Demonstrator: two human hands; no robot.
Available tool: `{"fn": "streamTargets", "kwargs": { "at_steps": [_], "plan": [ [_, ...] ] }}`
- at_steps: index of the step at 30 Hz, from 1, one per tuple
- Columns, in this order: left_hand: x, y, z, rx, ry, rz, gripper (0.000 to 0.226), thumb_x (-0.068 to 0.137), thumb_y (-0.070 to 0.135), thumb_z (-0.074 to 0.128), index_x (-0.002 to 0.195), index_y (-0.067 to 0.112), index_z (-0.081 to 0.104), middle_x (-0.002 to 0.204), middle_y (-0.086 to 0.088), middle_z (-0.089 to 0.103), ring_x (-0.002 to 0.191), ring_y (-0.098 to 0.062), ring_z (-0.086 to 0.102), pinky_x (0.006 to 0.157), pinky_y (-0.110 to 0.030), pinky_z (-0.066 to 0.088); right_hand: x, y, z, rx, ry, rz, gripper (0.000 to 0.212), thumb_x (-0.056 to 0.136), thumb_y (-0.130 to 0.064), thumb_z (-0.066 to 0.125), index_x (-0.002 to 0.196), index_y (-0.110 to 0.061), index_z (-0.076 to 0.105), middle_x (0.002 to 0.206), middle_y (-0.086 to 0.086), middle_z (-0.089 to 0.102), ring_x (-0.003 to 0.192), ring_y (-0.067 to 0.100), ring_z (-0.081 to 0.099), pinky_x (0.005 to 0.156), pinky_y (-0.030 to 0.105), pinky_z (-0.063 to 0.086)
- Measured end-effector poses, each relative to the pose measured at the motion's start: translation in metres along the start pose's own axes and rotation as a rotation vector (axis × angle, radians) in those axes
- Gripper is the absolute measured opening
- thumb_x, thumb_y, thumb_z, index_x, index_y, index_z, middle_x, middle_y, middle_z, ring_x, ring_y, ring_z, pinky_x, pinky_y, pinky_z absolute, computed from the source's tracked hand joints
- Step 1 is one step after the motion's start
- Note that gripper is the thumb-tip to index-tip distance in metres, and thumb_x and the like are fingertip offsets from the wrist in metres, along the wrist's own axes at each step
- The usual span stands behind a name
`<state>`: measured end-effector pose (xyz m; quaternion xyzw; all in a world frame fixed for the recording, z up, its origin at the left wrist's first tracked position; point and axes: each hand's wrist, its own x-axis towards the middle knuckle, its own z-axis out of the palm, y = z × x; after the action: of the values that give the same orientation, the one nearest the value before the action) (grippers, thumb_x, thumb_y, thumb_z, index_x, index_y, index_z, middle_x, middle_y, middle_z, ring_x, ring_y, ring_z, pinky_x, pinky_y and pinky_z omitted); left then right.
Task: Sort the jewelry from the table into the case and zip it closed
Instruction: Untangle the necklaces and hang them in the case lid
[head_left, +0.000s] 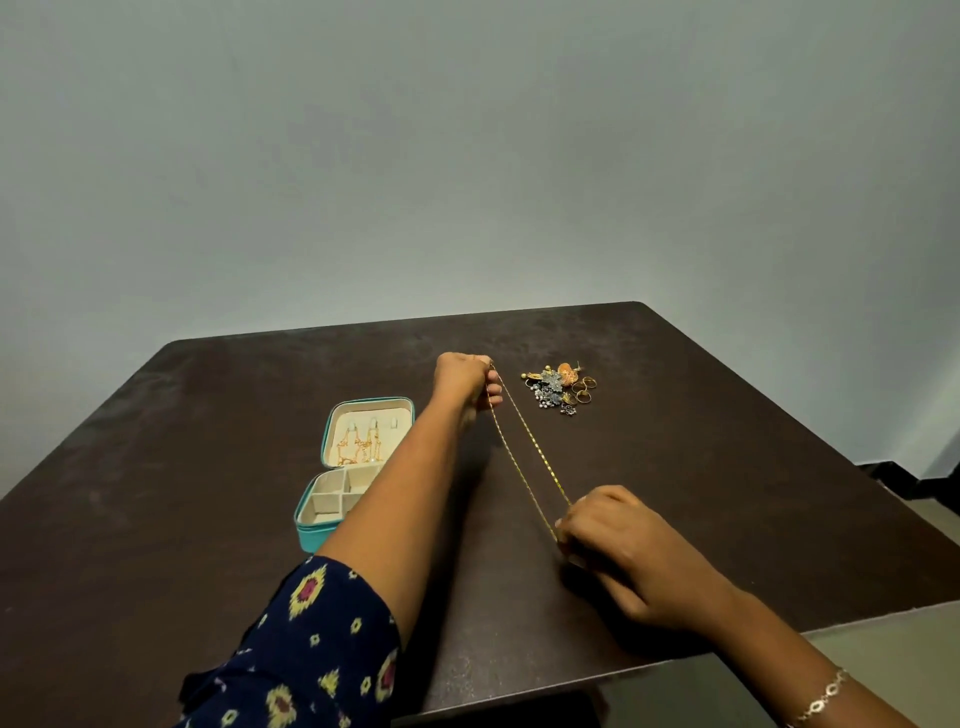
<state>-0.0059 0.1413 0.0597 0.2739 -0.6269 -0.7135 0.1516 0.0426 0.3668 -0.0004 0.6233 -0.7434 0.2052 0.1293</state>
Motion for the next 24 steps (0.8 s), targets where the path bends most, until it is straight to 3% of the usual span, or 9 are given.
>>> {"fn": "streamTargets", "kwargs": {
  "at_steps": [4,7,9,12,16,20,24],
  "plan": [
    [-0.007,0.009,-0.005,-0.111,0.010,-0.056,0.036,0.090,-0.006,0.025,0.063,0.013,0.041,0.056,-0.004,0.042,0.027,-0.007,0.037,0.031,-0.012,0.036,0.000,-0.002,0.001,0.035,0.063,0.045,0.034,0.069,0.000,0.059,0.092,-0.023,0.052,0.083,-0.008,0.058,0.081,0.008,0.049,0.087,0.012,0.033],
    [-0.017,0.012,-0.008,-0.189,-0.031,-0.045,0.034,0.090,-0.007,0.030,0.065,0.009,0.045,0.040,-0.001,0.051,0.028,-0.006,0.043,0.036,-0.015,0.042,0.002,-0.007,-0.001,0.274,0.154,0.186,0.015,0.079,-0.016,0.057,0.087,-0.030,0.056,0.083,-0.018,0.058,0.081,0.000,0.052,0.079,0.012,0.038],
    [-0.025,0.014,-0.009,-0.250,-0.068,-0.032,0.028,0.092,-0.003,0.036,0.068,0.008,0.048,0.043,-0.002,0.055,0.033,-0.007,0.048,0.039,-0.016,0.045,0.004,-0.010,-0.003,0.490,0.209,0.317,0.007,0.079,-0.024,0.057,0.083,-0.027,0.062,0.080,-0.015,0.063,0.076,0.003,0.059,0.072,0.015,0.043],
    [-0.032,0.014,-0.009,-0.309,-0.095,-0.010,0.020,0.091,0.007,0.051,0.071,0.005,0.053,0.052,-0.004,0.060,0.037,-0.008,0.054,0.041,-0.017,0.049,0.007,-0.014,-0.006,0.765,0.302,0.467,0.009,0.081,-0.007,0.061,0.079,-0.012,0.068,0.075,0.002,0.066,0.067,0.014,0.065,0.065,0.019,0.048],
    [-0.040,0.011,-0.006,-0.320,-0.163,-0.001,0.013,0.088,0.003,0.055,0.076,0.007,0.056,0.047,-0.001,0.061,0.039,-0.007,0.055,0.041,-0.017,0.047,0.011,-0.013,-0.011,0.996,0.462,0.595,0.019,0.081,0.012,0.054,0.083,-0.001,0.068,0.070,0.008,0.069,0.060,0.021,0.068,0.059,0.020,0.052],
    [-0.054,0.004,-0.004,-0.268,-0.243,0.024,0.019,0.089,-0.003,0.048,0.083,0.006,0.062,0.052,0.001,0.064,0.044,-0.006,0.058,0.045,-0.016,0.049,0.014,-0.013,-0.015,1.099,0.564,0.651,0.028,0.086,0.010,0.043,0.098,-0.004,0.065,0.089,0.004,0.073,0.069,0.025,0.071,0.066,0.021,0.055],
    [-0.072,-0.008,0.001,-0.221,-0.314,0.017,0.019,0.090,-0.002,0.048,0.083,0.005,0.064,0.057,0.000,0.065,0.050,-0.007,0.061,0.053,-0.019,0.053,0.014,-0.015,-0.011,1.016,0.539,0.636,0.039,0.088,0.014,0.040,0.109,-0.011,0.060,0.109,-0.006,0.068,0.081,0.023,0.071,0.074,0.018,0.053]
  ]
}}
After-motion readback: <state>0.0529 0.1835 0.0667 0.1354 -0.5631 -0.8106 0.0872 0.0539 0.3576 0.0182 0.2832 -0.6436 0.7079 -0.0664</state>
